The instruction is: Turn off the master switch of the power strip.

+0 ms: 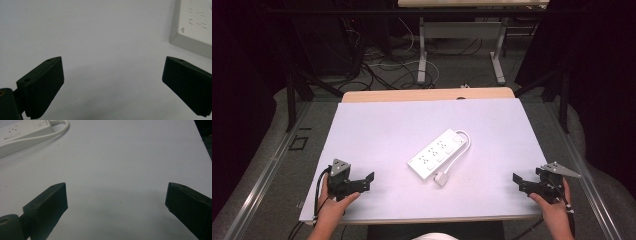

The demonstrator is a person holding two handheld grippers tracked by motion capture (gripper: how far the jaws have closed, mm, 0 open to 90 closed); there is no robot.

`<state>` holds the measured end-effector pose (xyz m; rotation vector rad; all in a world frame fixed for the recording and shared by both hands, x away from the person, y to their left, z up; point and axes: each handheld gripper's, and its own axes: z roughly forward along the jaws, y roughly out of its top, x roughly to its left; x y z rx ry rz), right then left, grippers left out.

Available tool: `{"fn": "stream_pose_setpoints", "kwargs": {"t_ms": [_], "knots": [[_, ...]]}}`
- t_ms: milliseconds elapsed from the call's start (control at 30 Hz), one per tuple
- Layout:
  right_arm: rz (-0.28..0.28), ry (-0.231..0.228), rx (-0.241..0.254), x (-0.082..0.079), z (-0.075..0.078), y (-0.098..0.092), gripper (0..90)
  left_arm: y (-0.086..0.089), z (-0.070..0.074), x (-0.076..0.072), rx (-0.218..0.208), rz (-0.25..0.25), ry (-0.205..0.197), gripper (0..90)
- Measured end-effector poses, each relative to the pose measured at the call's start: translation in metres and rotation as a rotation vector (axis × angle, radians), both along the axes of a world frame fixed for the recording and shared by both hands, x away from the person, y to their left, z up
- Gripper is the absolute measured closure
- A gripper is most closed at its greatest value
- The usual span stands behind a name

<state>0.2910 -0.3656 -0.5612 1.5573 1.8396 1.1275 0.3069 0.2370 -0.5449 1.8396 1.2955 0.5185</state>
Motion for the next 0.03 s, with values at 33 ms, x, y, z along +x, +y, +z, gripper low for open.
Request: {"fn": "stream_pose_setpoints", "kwargs": {"t_ms": [33], "knots": [[0.002,-0.013,0.011,0.0008,-0.0010,0.0004,3.9,-0.0001,0.0000,0.0002,-0.001,0.000,0.000,3.8]]}}
